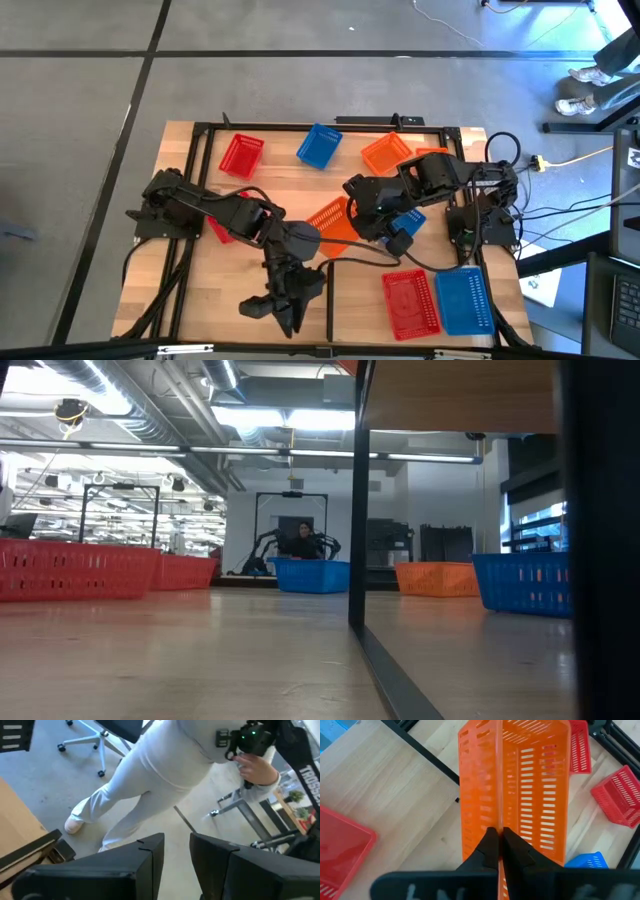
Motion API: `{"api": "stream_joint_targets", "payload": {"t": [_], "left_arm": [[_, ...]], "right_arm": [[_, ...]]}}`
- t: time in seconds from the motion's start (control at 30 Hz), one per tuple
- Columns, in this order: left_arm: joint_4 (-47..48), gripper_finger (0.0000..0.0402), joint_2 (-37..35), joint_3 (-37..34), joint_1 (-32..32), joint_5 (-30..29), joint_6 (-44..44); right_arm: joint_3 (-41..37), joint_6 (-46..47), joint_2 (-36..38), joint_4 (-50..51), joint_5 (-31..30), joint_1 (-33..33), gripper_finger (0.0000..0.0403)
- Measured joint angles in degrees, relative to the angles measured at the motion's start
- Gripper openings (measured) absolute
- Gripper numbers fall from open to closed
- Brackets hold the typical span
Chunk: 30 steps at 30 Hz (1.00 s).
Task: Stack baskets on shelf by color
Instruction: Put the bottom orange basket on the shelf
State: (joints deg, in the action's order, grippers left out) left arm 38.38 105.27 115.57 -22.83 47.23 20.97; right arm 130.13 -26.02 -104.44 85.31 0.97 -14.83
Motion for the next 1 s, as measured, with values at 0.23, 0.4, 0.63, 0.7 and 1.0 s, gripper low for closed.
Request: {"api": "stream_joint_targets", "payload": {"t": [0.23, 0.4, 0.63, 0.7, 1.0], "left_arm": [[-0.67, 0.0085, -0.27, 0.00, -2.22, 0.68, 1.45], [-3.73, 0.0084, -1.32, 0.00, -5.62, 2.95, 1.55], [-0.58, 0.0084, -3.35, -0.08, -7.63, -0.80, 2.37], [2.72, 0.0084, -4.50, -0.12, -7.83, -4.41, 2.30], [14.05, 0.0084, -10.42, -0.07, -6.39, -27.04, -2.50]], "right_arm": [[0.00, -1.61, -0.03, 0.65, 0.07, 0.00, 0.0000], [0.00, -3.06, -0.04, 1.01, 0.43, 0.00, 0.0000], [0.00, -8.06, -0.04, 1.47, 7.10, -0.26, 0.0000], [-0.01, -10.64, -0.04, 1.55, 10.43, -0.85, 0.0000], [-0.15, -18.03, -0.07, 1.58, 11.62, -6.72, 0.0000]]}}
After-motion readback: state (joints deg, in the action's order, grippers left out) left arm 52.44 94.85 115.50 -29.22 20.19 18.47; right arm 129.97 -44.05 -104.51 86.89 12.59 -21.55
